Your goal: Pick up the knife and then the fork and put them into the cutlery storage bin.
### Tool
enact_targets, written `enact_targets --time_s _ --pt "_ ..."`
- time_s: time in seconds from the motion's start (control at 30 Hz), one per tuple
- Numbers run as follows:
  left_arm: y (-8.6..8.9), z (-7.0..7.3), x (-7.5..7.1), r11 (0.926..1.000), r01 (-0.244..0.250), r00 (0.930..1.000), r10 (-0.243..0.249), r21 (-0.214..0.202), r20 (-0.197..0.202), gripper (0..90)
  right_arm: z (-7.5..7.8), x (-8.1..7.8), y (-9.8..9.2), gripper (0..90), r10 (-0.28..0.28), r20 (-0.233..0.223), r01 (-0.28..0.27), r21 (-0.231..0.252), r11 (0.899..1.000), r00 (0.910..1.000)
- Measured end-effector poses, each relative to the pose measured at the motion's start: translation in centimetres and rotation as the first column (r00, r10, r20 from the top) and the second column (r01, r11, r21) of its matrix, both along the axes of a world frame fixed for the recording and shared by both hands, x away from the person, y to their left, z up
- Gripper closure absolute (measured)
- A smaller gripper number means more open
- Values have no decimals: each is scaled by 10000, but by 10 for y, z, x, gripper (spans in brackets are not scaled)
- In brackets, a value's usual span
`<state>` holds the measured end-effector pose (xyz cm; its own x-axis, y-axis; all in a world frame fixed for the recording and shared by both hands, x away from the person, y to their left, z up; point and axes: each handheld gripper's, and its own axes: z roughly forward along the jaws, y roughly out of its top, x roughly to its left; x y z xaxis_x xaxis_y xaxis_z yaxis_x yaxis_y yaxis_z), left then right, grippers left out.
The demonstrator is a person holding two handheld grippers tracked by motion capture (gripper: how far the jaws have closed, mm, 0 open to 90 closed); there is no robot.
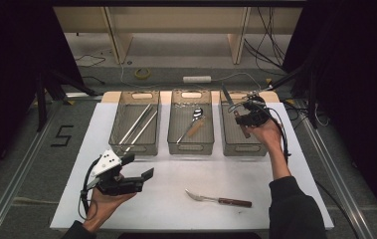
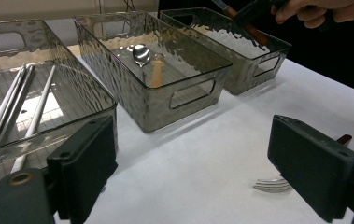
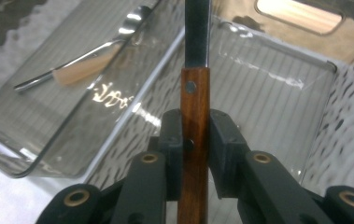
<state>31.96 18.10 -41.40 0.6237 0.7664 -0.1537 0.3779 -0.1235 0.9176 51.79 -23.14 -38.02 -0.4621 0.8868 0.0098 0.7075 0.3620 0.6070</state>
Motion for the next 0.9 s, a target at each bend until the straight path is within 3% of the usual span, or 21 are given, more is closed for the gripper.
enact_targets --time_s 0.57,0.9 --pt "0 0 -1 10000 3 10000 -3 15 48 149 -25 2 6 773 -582 -495 587 86 9982 9971" --pt "-1 0 -1 10000 9 10000 -9 39 52 149 -30 2 7 772 -841 -708 851 111 9963 9939"
